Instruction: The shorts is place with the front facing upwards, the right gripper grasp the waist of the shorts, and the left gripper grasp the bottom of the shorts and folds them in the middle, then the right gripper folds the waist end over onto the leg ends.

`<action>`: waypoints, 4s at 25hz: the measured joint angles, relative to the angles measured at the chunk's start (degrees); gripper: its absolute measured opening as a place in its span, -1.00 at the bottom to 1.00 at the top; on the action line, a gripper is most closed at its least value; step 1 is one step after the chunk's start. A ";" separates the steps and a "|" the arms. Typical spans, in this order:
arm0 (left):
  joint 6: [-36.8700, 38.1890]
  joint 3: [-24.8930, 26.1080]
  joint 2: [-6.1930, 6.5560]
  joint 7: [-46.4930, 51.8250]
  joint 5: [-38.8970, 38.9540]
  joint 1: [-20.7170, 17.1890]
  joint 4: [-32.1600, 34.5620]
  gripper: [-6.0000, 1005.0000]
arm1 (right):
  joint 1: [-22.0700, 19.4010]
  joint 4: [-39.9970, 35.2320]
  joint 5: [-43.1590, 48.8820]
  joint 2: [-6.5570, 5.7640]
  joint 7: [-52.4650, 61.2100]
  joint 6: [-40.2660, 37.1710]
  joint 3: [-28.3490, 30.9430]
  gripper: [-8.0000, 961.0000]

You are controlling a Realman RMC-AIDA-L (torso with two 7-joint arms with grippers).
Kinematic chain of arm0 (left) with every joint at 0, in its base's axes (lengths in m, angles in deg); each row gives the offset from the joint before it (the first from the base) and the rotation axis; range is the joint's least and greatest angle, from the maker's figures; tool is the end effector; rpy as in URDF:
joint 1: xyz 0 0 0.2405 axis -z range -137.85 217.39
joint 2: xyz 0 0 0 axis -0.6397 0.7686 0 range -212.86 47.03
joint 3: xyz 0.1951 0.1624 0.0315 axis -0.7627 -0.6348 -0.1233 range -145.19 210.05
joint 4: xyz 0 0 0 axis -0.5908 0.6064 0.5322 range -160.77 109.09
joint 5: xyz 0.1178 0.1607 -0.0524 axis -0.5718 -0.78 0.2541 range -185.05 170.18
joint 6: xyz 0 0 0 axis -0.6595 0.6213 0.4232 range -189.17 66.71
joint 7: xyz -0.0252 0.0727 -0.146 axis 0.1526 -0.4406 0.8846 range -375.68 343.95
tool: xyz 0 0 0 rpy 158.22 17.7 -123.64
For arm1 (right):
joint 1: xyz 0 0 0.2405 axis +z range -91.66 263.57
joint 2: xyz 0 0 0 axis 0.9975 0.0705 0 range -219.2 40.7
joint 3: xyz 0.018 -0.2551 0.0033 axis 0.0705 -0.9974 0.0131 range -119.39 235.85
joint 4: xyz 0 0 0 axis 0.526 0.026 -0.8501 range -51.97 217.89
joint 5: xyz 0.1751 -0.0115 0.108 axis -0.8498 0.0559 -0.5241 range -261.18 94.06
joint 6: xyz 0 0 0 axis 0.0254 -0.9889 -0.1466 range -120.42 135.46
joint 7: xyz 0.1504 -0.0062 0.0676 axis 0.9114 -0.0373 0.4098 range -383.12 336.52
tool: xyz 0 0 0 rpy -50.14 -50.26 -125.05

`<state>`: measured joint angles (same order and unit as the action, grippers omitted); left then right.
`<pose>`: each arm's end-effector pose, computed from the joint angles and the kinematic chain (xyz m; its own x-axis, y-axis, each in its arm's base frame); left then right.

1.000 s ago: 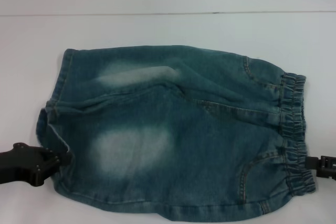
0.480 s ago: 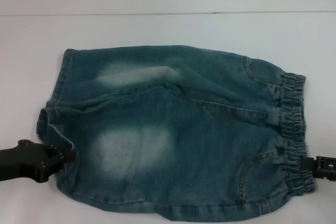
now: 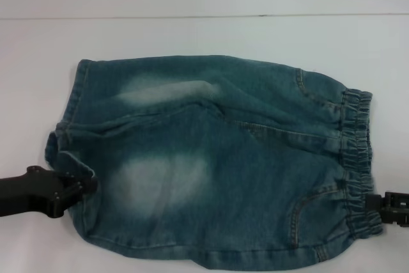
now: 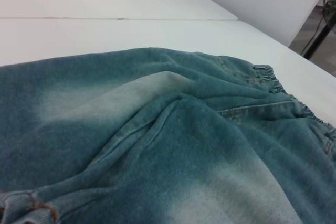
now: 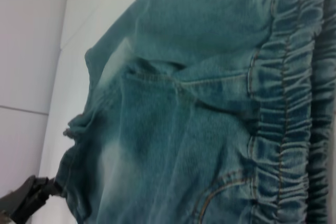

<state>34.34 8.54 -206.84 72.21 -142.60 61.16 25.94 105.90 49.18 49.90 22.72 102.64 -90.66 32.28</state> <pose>-0.3214 0.2732 0.0008 0.6947 0.6004 0.3960 0.6995 -0.6923 -0.1775 0.3565 0.2465 0.0233 -0.0070 -0.9487 -0.3161 -0.9773 -0.0605 0.2032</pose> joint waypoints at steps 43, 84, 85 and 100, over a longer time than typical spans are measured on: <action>1.38 1.02 0.14 0.16 4.52 1.52 0.52 -0.90 | -0.28 0.59 0.68 2.36 -7.80 -1.13 6.85 -0.68; -35.17 4.21 0.10 -4.41 23.70 12.22 -16.57 -0.90 | 7.59 16.81 -35.43 7.40 -17.76 29.98 18.49 -0.85; -35.56 4.20 0.10 -5.09 23.71 12.45 -16.99 -0.90 | 7.94 16.86 -35.64 7.46 -18.22 31.21 18.48 -0.83; -37.79 3.23 -0.17 -8.93 23.98 13.45 -19.41 -0.47 | 7.17 16.54 -34.96 7.01 -23.87 36.54 17.16 -0.53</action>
<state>-3.46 11.77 -207.01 63.28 -118.62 74.60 6.53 113.07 65.72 14.94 29.73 78.77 -54.12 49.44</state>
